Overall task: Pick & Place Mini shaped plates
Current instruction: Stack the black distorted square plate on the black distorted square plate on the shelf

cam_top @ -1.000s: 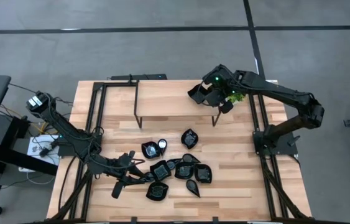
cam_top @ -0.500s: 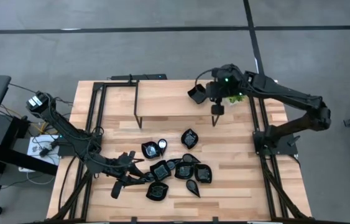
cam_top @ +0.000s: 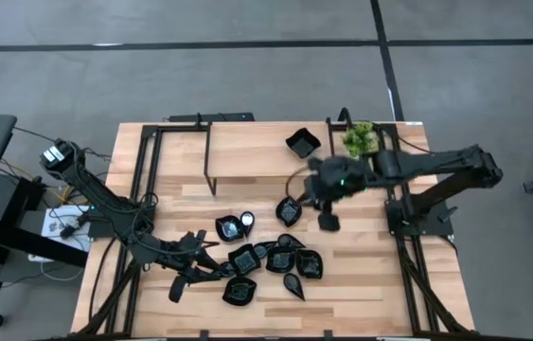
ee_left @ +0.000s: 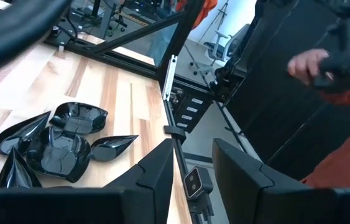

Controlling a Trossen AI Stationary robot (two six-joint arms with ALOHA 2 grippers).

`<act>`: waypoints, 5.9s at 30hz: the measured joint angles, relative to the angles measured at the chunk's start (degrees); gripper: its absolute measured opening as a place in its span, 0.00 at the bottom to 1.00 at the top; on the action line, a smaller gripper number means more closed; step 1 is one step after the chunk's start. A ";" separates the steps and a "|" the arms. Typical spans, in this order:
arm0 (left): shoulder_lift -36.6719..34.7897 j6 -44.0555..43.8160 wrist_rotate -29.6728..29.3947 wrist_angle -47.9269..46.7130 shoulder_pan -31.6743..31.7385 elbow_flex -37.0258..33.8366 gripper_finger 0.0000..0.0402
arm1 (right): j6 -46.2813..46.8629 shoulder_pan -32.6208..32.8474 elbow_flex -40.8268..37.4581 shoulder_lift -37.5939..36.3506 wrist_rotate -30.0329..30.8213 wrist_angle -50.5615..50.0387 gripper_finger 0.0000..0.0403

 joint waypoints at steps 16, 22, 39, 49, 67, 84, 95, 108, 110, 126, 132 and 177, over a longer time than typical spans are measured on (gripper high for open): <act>-0.02 -2.86 1.99 2.09 -2.40 0.00 0.28 | 1.52 12.88 -0.05 22.17 3.96 27.65 0.12; 0.00 -2.38 1.95 2.08 -2.78 0.00 0.28 | -1.72 13.35 -0.05 28.27 3.54 34.10 0.12; -0.61 4.58 0.77 -10.97 -0.17 0.00 0.28 | 2.46 13.64 -0.05 31.69 3.27 35.85 0.12; -11.80 1.33 1.92 -31.07 0.40 -0.02 0.28 | 4.61 14.45 -0.05 31.69 3.29 36.39 0.12; -18.18 -0.60 2.14 -34.69 0.16 -0.02 0.28 | 13.54 18.40 -0.05 31.62 4.80 37.20 0.12; -15.10 -0.13 2.14 -31.81 0.16 -0.02 0.28 | 1.78 15.23 -0.05 31.62 5.04 37.81 0.12; -15.10 0.60 2.12 -30.81 0.38 -0.01 0.28 | 0.55 10.77 0.46 36.55 1.63 38.75 0.12; -15.10 1.20 2.12 -29.22 0.40 0.00 0.28 | -0.49 13.11 2.77 37.33 1.98 37.24 0.13; -15.10 1.20 2.10 -29.10 0.40 0.00 0.28 | -0.66 13.11 2.77 37.33 2.00 36.19 0.13; -15.10 1.18 2.10 -28.35 0.42 -0.02 0.28 | -3.73 13.05 2.69 38.28 0.45 35.82 0.13; -15.10 1.18 2.10 -28.30 0.42 0.00 0.28 | -4.62 13.08 2.77 38.18 0.71 35.67 0.13; -15.10 2.12 2.10 -25.82 0.40 0.00 0.28 | -3.06 12.79 2.69 40.00 0.54 33.64 0.12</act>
